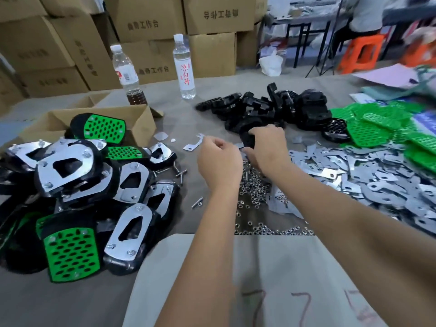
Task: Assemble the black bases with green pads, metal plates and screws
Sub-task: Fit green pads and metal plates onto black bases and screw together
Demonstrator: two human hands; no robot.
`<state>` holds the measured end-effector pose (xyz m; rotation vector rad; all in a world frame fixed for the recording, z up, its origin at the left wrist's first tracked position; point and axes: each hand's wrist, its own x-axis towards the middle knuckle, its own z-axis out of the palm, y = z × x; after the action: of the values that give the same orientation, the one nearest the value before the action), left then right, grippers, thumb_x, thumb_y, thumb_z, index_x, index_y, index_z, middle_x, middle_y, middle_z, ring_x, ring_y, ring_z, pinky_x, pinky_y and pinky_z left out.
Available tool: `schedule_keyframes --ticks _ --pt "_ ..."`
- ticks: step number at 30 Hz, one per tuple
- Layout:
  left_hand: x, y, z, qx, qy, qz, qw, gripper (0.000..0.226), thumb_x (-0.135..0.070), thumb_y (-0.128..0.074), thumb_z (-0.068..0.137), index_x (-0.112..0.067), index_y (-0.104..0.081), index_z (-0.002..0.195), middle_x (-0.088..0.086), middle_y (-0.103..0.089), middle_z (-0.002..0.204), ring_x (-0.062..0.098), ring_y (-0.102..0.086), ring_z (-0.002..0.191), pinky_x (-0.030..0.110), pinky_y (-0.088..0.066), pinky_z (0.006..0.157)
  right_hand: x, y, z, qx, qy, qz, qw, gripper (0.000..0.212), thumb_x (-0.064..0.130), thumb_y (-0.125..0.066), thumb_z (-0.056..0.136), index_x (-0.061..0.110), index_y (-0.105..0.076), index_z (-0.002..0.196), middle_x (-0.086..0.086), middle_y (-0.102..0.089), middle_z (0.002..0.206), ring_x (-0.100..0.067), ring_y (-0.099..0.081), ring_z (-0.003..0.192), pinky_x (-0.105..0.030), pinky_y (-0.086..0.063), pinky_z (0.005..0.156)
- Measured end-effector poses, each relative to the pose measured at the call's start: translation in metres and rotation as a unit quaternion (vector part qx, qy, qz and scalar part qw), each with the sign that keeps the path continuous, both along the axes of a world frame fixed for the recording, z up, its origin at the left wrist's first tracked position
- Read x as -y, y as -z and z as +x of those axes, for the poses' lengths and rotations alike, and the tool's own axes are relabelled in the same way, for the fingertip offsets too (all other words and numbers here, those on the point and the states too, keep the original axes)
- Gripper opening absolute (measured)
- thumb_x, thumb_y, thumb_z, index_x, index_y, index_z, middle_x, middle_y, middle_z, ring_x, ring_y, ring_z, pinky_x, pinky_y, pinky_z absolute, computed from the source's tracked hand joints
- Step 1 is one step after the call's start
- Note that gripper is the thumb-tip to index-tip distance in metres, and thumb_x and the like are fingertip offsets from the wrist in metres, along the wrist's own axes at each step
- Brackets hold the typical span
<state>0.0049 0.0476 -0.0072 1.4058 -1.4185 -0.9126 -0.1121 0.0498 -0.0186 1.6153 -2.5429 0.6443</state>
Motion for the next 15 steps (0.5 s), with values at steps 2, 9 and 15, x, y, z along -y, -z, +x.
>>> schedule_keyframes --ticks 2,9,15 --pt "0.0 0.005 -0.002 0.079 0.059 -0.06 0.993 0.037 -0.002 -0.056 0.083 -0.023 -0.062 0.113 -0.003 -0.063 0.118 0.021 -0.056 0.111 0.038 -0.046 0.1 -0.017 -0.007 -0.008 0.082 -0.016 -0.089 0.992 0.034 0.037 -0.069 0.096 0.009 -0.076 0.114 -0.01 -0.077 0.11 -0.028 -0.066 0.109 -0.038 -0.048 0.099" --pt "-0.039 -0.004 -0.051 0.27 0.321 -0.244 0.874 0.043 -0.043 -0.077 0.085 -0.029 -0.053 0.117 -0.002 -0.066 0.109 0.027 -0.062 0.101 0.048 -0.055 0.082 -0.109 -0.016 -0.066 0.39 -0.096 -0.104 0.91 0.054 0.049 -0.043 0.108 0.013 -0.072 0.081 0.0 -0.067 0.064 -0.015 -0.06 0.054 -0.029 -0.046 0.051" --pt "-0.088 -0.002 -0.107 0.128 0.316 -0.1 0.935 0.031 -0.043 -0.069 0.095 -0.016 -0.054 0.092 0.002 -0.062 0.087 0.027 -0.059 0.084 0.037 -0.042 0.067 -0.183 -0.002 -0.153 0.025 0.226 -0.104 0.968 0.039 0.043 -0.057 0.102 0.009 -0.07 0.086 -0.012 -0.072 0.083 -0.031 -0.066 0.083 -0.036 -0.047 0.071"
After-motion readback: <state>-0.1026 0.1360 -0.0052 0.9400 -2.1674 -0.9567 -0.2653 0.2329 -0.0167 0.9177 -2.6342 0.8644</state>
